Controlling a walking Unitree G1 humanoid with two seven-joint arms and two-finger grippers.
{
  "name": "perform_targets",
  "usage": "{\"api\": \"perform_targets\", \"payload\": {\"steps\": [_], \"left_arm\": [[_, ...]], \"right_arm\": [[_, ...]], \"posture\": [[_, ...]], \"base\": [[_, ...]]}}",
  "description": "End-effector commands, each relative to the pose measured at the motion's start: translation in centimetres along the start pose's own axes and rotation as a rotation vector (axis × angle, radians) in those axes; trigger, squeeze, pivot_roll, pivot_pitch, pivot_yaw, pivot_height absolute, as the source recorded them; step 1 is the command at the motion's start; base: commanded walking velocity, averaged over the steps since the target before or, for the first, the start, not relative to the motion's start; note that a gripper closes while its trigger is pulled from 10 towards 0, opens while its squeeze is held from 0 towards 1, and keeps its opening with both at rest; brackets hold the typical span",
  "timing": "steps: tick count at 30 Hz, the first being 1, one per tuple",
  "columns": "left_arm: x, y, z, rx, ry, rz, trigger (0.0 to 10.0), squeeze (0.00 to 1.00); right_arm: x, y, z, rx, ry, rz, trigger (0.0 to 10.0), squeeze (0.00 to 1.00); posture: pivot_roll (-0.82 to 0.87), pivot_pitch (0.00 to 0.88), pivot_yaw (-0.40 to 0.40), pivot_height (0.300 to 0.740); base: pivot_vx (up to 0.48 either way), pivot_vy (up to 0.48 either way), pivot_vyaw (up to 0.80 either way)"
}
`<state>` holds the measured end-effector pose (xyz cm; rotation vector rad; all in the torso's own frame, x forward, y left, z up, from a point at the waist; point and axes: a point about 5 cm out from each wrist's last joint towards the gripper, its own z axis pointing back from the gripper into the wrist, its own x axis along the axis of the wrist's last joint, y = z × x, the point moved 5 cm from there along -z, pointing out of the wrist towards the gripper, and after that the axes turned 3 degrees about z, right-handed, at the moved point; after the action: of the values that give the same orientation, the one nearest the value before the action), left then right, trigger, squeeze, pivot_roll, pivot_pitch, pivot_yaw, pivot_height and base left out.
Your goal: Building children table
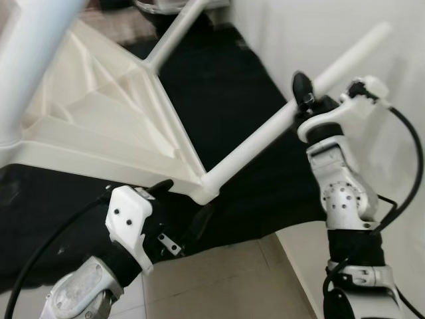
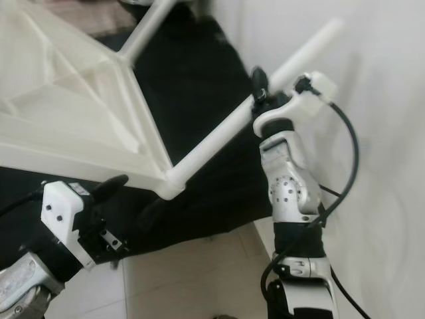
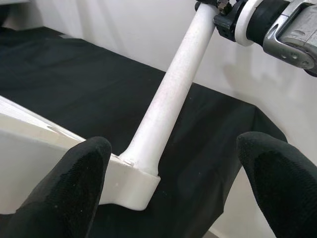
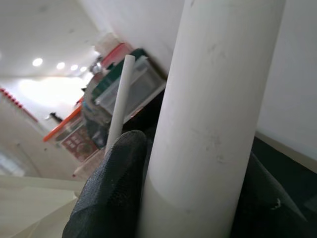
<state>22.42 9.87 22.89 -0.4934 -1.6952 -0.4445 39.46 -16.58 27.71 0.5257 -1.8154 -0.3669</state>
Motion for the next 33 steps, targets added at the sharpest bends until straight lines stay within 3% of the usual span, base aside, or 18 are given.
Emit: {"api": "perform_targets", "payload": {"steps": [1,2,3,5,9,12,14,16,17,19,21,22,23,24,29,33], "left_arm": [[-0.3,-0.2,0.1,0.0,0.015,0.02,10.0,0.0],[-0.3,-0.2,0.1,0.0,0.015,0.02,10.0,0.0],[-0.2,-0.1,0.1,0.007,0.014,0.018,10.0,0.0],[-0.2,0.0,0.1,0.011,0.013,0.018,10.0,0.0],[-0.2,-0.1,-0.1,0.015,0.005,0.021,10.0,0.0],[-0.2,-0.1,-0.2,0.015,0.001,0.021,10.0,0.0],[-0.1,-0.1,-0.3,0.017,-0.001,0.021,10.0,0.0],[0.0,-0.1,-0.3,0.023,-0.005,0.02,10.0,0.0],[0.0,-0.1,-0.3,0.023,-0.005,0.02,10.0,0.0],[0.2,0.0,-0.3,0.026,-0.008,0.019,10.0,0.0],[0.2,0.0,-0.3,0.026,-0.008,0.019,10.0,0.0],[0.3,-0.1,-0.3,0.026,-0.011,0.019,10.0,0.0],[0.3,-0.1,-0.3,0.026,-0.011,0.019,10.0,0.0],[0.9,0.1,-0.2,0.033,-0.024,0.004,10.0,0.0],[1.3,0.4,-0.2,0.043,-0.034,-0.008,10.0,0.0],[2.1,0.8,-0.5,0.065,-0.059,-0.038,10.0,0.0]], "right_arm": [[-16.3,-8.9,10.1,-0.29,1.023,0.258,10.0,0.0],[-16.3,-8.9,10.1,-0.29,1.023,0.258,10.0,0.0],[-14.8,-8.4,8.7,-0.272,0.95,0.275,10.0,0.0],[-13.8,-7.8,8.0,-0.255,0.911,0.286,10.0,0.0],[-13.8,-6.1,8.8,-0.219,0.936,0.275,10.0,0.0],[-14.2,-6.3,9.3,-0.225,0.952,0.293,10.0,0.0],[-14.7,-7.1,9.9,-0.248,0.968,0.315,10.0,0.0],[-15.6,-10.5,11.0,-0.335,0.989,0.387,10.0,0.0],[-15.6,-10.5,11.0,-0.335,0.989,0.387,10.0,0.0],[-16.8,-14.4,12.7,-0.444,1.04,0.426,10.0,0.0],[-16.8,-14.4,12.7,-0.444,1.04,0.426,10.0,0.0],[-17.3,-16.0,13.7,-0.488,1.067,0.442,10.0,0.0],[-17.3,-16.0,13.7,-0.488,1.067,0.442,10.0,0.0],[-18.3,-18.0,15.8,-0.547,1.115,0.445,10.0,0.0],[-18.9,-18.1,16.5,-0.55,1.137,0.429,10.0,0.0],[-20.3,-16.3,16.8,-0.458,1.195,0.385,10.0,0.0]], "posture": [[0.07,0.382,0.003,0.74],[0.07,0.382,0.003,0.74],[0.07,0.381,0.003,0.74],[0.06,0.376,-0.005,0.74],[0.05,0.374,-0.014,0.74],[0.04,0.373,-0.017,0.74],[0.04,0.372,-0.02,0.74],[0.05,0.373,-0.019,0.74],[0.05,0.373,-0.019,0.74],[0.05,0.38,-0.018,0.74],[0.05,0.38,-0.018,0.74],[0.07,0.383,-0.019,0.74],[0.07,0.383,-0.019,0.74],[0.08,0.389,-0.015,0.74],[0.09,0.392,-0.013,0.74],[0.09,0.396,-0.007,0.74]], "base": [[0.0,0.0,0.0],[0.0,0.0,0.0],[0.0,0.0,0.0],[0.0,0.0,0.0],[0.0,0.0,0.0],[0.0,0.0,0.0],[0.0,0.0,0.0],[0.0,0.0,0.0],[0.0,0.0,0.0],[0.0,0.0,0.0],[0.0,0.0,0.0],[0.0,0.0,0.0],[0.0,0.0,0.0],[0.0,0.0,0.0],[0.0,0.0,0.0],[0.0,0.0,0.0]]}}
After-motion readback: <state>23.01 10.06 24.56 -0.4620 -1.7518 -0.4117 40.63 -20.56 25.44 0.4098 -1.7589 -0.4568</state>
